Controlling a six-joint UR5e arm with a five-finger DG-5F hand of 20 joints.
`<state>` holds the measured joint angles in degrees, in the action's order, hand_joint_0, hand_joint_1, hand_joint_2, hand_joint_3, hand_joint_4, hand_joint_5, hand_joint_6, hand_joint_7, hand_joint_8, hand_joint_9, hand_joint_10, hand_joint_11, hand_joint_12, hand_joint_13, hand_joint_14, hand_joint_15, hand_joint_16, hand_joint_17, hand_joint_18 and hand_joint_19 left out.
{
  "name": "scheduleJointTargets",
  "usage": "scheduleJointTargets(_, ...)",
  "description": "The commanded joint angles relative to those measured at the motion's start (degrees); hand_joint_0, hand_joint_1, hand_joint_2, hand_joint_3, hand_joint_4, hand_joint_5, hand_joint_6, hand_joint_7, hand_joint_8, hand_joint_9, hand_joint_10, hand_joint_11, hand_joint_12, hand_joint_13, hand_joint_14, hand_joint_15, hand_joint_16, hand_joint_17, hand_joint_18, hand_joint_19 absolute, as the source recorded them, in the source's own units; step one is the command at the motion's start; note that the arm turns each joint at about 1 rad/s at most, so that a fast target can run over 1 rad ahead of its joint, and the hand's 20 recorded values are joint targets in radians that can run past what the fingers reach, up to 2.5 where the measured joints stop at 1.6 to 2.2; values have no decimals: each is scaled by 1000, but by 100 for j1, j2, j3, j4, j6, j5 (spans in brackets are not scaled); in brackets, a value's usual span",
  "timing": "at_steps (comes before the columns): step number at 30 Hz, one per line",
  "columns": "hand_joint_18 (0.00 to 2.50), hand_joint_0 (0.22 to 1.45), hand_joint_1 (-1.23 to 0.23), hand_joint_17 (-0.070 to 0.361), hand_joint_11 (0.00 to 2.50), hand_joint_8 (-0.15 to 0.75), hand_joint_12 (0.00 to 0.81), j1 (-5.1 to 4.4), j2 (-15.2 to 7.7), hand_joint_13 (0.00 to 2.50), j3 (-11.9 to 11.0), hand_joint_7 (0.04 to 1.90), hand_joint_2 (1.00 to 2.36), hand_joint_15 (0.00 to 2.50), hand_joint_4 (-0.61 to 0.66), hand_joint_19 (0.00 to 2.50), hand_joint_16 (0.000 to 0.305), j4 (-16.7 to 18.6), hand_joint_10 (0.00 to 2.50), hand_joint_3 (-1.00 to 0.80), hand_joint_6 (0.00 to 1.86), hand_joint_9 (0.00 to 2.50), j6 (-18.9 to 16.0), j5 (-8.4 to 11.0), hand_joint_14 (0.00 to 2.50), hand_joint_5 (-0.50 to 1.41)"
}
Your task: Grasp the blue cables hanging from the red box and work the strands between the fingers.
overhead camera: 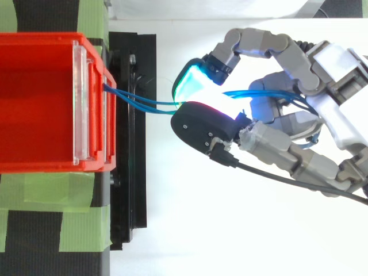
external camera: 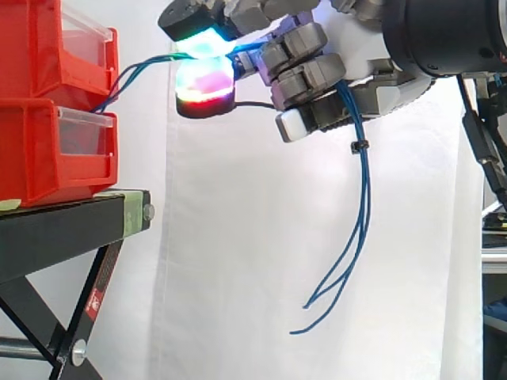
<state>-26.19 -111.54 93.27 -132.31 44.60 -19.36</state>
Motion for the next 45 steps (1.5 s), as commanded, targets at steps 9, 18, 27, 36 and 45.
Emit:
scheduleJointTargets(9, 1788, 1042, -645, 125, 2500, 439, 486, 0, 0, 1472, -2, 1254, 1348, 1590, 250, 833, 56, 12, 2500, 164, 22, 1051, 5, 126, 2500, 725)
scheduleJointTargets(18, 1788, 1310, -698, 125, 2500, 439, 486, -9, 0, 1472, -2, 1343, 1004, 1590, 171, 833, 56, 12, 2500, 479, 22, 1051, 5, 126, 2500, 774)
scheduleJointTargets(27, 1788, 717, -625, 125, 2500, 439, 486, -9, 0, 1472, -2, 1427, 1804, 1590, 231, 833, 56, 12, 2500, 8, 18, 1051, 13, 126, 2500, 763)
scheduleJointTargets(36, 1788, 912, -666, 125, 2500, 439, 486, -9, 0, 1472, -2, 1533, 1544, 1590, 228, 833, 56, 74, 2500, 112, 12, 1051, 13, 126, 2500, 802)
scheduleJointTargets(45, 1788, 700, -627, 125, 2500, 439, 486, -9, 0, 1472, -2, 1650, 1201, 1590, 198, 833, 56, 74, 2500, -117, 0, 1051, 13, 126, 2500, 678)
